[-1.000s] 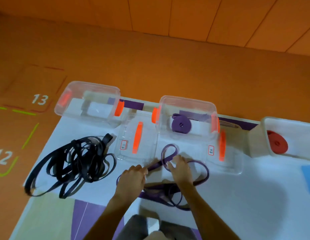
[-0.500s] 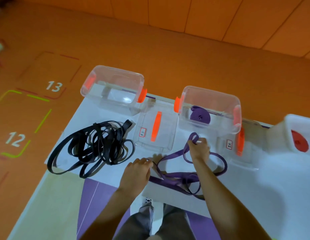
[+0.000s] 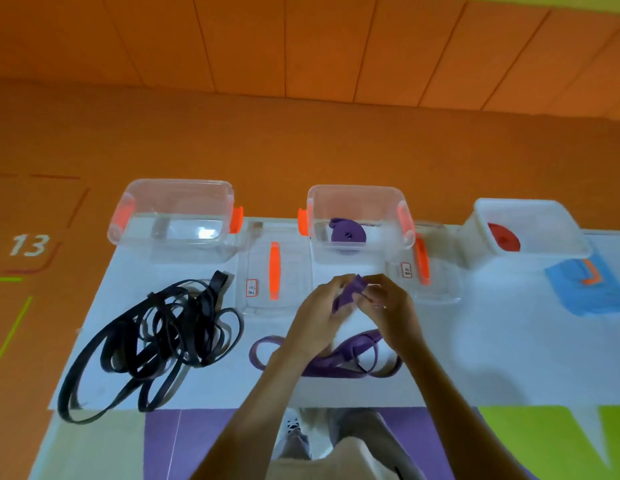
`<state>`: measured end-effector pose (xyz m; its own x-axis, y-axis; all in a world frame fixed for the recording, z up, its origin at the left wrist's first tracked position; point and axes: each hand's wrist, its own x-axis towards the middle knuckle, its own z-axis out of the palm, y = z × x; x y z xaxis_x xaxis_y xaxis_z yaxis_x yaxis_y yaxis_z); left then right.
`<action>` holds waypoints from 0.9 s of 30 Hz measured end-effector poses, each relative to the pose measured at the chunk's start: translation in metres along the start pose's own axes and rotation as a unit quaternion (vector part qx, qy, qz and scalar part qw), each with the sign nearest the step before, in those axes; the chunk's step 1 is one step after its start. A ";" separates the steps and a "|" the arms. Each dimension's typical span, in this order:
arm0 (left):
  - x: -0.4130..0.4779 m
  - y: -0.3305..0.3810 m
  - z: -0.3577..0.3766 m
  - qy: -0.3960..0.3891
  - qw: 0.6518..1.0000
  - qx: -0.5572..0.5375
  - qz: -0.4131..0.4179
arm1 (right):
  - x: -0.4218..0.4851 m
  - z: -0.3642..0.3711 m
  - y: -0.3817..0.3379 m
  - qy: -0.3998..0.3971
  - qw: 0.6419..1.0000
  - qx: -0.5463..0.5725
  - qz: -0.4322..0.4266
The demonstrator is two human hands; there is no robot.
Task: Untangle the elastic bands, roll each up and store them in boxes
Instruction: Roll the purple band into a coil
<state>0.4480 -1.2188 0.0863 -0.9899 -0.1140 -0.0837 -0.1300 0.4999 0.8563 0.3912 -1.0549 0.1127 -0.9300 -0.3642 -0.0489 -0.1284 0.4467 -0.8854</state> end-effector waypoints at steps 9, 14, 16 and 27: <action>0.030 0.035 0.014 0.107 0.993 -0.034 0.034 | 0.012 -0.040 -0.015 -0.037 0.998 0.047 -0.030; 0.045 0.058 0.018 0.166 0.975 0.112 0.099 | 0.028 -0.058 -0.032 -0.001 0.994 0.110 0.025; 0.049 0.064 0.022 0.172 0.970 0.139 0.101 | 0.040 -0.069 -0.035 0.031 0.993 0.109 0.038; 0.066 0.076 0.010 0.099 0.992 0.014 0.079 | 0.074 -0.104 -0.023 0.000 0.968 0.231 0.102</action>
<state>0.3725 -1.1797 0.1409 -0.9681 -0.1977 0.1541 0.0209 0.5490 0.8355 0.2900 -1.0072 0.1776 -0.9199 -0.3063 -0.2448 0.2257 0.0968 -0.9694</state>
